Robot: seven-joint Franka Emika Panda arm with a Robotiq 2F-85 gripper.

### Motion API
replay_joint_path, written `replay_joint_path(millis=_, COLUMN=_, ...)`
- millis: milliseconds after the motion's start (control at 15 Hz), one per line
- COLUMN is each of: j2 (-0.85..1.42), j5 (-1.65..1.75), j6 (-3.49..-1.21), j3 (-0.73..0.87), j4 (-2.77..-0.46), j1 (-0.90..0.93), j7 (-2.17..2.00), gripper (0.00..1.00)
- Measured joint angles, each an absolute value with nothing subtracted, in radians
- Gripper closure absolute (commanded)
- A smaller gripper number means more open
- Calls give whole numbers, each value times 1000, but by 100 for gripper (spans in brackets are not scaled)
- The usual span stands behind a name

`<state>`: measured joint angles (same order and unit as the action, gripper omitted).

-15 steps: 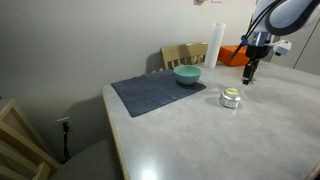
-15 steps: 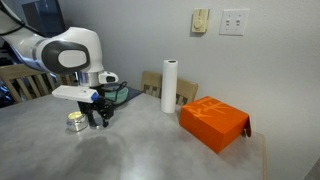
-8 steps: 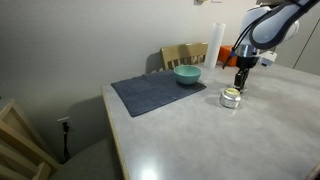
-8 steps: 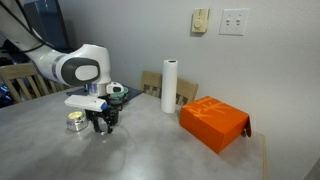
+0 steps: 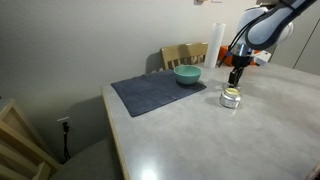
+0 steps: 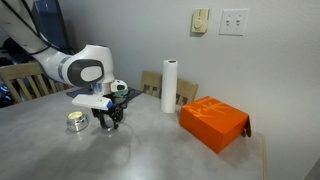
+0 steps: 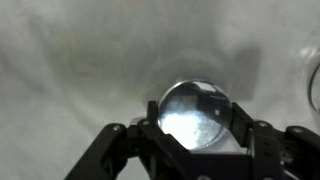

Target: Remove the silver lid from the silver container on the table

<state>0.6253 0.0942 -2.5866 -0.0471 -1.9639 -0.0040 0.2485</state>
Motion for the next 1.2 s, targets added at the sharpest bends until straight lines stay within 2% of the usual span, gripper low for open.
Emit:
replay_joint_path(millis=533, j2=656, j5=94, j6=-2586, j3=-47, j4=-1933, j1=-4, j7=248, gripper=56)
replay_joint_path(millis=600, j2=658, j5=95, j6=-2586, j3=-47, j4=-1930, j1=-4, j7=248, gripper=51)
replay_joint_path(millis=667, j2=659, j5=95, j6=-2586, j3=-47, j4=-1928, j1=-4, j7=248, gripper=8)
replay_joint_path(millis=867, j2=664, j5=95, j6=-2586, j3=-47, j4=-1922, j1=-4, j7=248, gripper=0)
replay_joint_path(millis=1200, j2=673, j5=95, j6=-2587, j3=-48, j4=-1914, j1=-4, j7=248, gripper=0)
